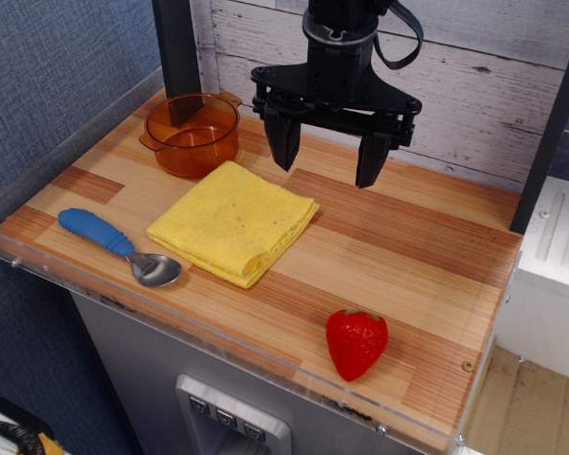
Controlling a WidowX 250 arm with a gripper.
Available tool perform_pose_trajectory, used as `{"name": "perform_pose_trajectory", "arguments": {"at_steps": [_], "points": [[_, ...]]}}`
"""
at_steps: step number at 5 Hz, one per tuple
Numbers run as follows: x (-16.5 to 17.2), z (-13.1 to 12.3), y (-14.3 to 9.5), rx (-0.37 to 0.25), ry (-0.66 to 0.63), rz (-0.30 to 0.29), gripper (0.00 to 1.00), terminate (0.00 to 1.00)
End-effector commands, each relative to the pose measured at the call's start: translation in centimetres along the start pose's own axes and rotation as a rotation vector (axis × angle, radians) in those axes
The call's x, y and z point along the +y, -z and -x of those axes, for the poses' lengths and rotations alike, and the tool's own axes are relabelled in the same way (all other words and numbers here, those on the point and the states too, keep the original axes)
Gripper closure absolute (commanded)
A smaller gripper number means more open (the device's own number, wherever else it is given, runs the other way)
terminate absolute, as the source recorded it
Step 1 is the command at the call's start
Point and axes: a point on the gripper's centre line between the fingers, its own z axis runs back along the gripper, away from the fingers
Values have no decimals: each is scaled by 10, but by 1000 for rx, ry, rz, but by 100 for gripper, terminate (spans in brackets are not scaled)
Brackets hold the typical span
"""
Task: Put the clear container on the cloth.
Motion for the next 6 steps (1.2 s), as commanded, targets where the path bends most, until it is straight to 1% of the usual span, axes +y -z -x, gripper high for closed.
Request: {"name": "perform_pose_trajectory", "arguments": {"at_steps": [1,2,3,5,6], "points": [[0,0,0,0,0,0,0,0],[24,-12,3,-19,5,-27,0,0],[53,-25,3,-46,-1,-30,0,0],[117,-63,9,-87,-5,-98,0,0],[135,-76,21,-84,-4,-71,0,0]]}}
